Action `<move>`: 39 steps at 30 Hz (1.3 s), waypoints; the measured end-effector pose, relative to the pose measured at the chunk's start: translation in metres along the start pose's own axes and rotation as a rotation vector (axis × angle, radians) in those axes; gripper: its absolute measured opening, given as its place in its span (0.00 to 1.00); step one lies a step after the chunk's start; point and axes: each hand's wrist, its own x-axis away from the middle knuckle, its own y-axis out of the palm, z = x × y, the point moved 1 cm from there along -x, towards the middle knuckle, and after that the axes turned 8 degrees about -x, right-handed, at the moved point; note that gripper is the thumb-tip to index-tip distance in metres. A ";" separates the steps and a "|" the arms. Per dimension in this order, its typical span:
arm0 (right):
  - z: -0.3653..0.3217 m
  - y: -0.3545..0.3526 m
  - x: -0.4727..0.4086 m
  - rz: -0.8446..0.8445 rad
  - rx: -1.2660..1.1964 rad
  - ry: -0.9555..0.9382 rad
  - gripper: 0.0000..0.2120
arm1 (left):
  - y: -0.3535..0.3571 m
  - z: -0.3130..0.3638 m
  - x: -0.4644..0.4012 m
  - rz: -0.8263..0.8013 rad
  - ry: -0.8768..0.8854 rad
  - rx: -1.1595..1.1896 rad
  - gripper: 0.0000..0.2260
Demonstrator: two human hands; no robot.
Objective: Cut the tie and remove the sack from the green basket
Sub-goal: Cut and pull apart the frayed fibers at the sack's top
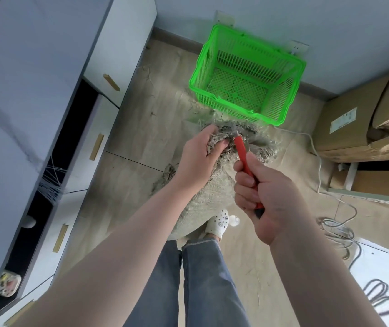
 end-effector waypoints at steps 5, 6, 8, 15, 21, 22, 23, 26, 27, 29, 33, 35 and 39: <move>-0.005 0.005 -0.009 0.043 -0.025 0.009 0.15 | 0.018 0.000 0.012 0.037 0.015 -0.059 0.09; -0.002 0.007 -0.007 0.037 -0.024 0.029 0.15 | 0.018 -0.002 0.011 0.060 0.017 -0.100 0.10; -0.005 0.005 0.004 0.018 -0.055 0.010 0.14 | 0.012 -0.009 0.006 0.069 -0.028 -0.181 0.12; -0.056 -0.001 -0.005 0.049 0.027 -0.177 0.16 | -0.011 -0.039 0.028 0.006 -0.370 -0.133 0.32; 0.003 0.012 -0.034 0.248 0.545 -0.429 0.16 | 0.001 -0.009 0.010 0.002 -0.376 0.470 0.13; 0.006 0.013 -0.038 0.265 0.585 -0.459 0.17 | -0.001 -0.007 0.010 0.006 -0.359 0.511 0.08; 0.008 0.014 -0.042 0.265 0.598 -0.476 0.18 | -0.001 -0.005 0.010 0.010 -0.356 0.543 0.06; 0.004 0.019 -0.054 0.272 0.621 -0.525 0.17 | -0.004 -0.004 0.012 0.025 -0.339 0.579 0.09; 0.001 0.016 -0.057 0.314 0.576 -0.565 0.16 | -0.008 -0.004 0.012 0.066 -0.325 0.534 0.11; -0.014 0.001 -0.057 0.434 0.406 -0.625 0.13 | -0.024 -0.009 0.010 0.240 -0.348 0.463 0.11; -0.047 -0.036 -0.049 0.526 0.113 -0.610 0.10 | -0.066 -0.024 -0.003 0.470 -0.443 0.533 0.15; -0.055 -0.042 -0.046 0.492 0.075 -0.588 0.15 | -0.074 -0.027 -0.009 0.456 -0.432 0.547 0.16; -0.039 -0.032 -0.043 0.602 0.327 -0.451 0.31 | -0.072 -0.021 -0.010 0.357 -0.392 0.636 0.15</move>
